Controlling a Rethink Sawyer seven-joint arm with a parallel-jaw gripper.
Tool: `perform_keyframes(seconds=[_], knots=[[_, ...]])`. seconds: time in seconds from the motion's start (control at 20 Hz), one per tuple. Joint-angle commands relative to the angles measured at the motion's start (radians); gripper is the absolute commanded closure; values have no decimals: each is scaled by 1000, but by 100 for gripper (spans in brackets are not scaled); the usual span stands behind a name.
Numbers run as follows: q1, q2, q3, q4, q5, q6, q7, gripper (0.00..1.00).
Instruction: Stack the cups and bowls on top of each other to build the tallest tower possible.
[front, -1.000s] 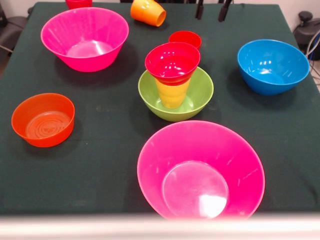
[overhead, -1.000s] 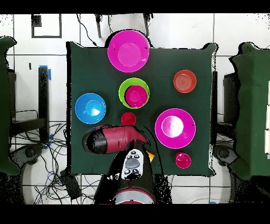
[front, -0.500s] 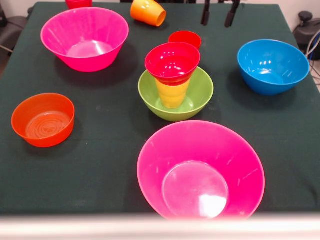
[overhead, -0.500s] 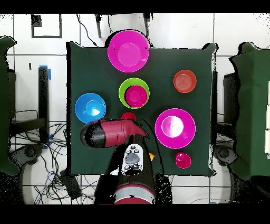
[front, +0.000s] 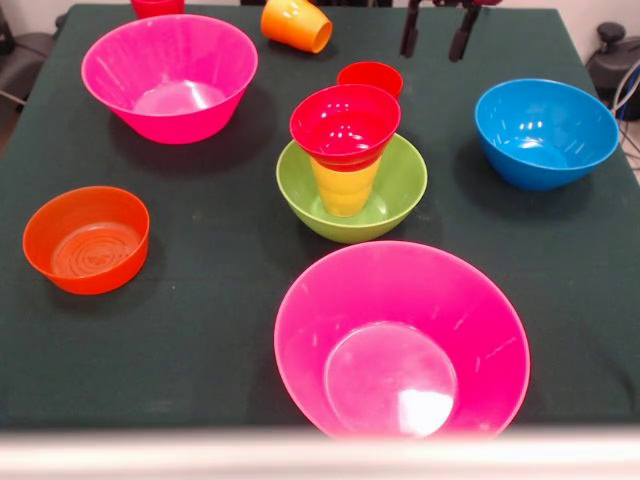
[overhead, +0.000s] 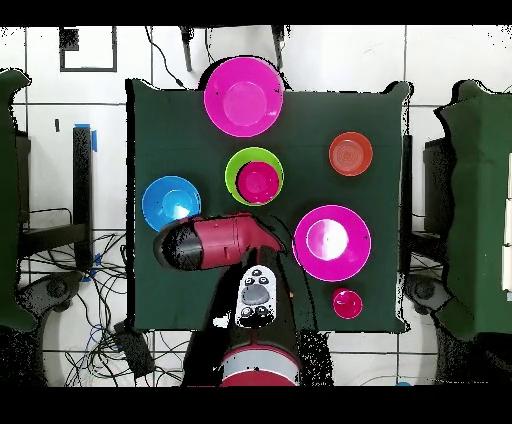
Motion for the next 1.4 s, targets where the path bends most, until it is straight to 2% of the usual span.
perform_keyframes(seconds=[0.05, 0.45, 0.75, 1.1, 1.4], knots=[[-22, 41, 96, -85, -59, 98, -50, 0], [-27, 50, 99, -104, -81, 105, -77, 0], [-32, 44, 96, -79, -103, 87, -86, 0], [-88, 10, 100, -1, -169, 51, -117, 0], [-134, 4, 122, 26, -203, 40, -114, 0]])
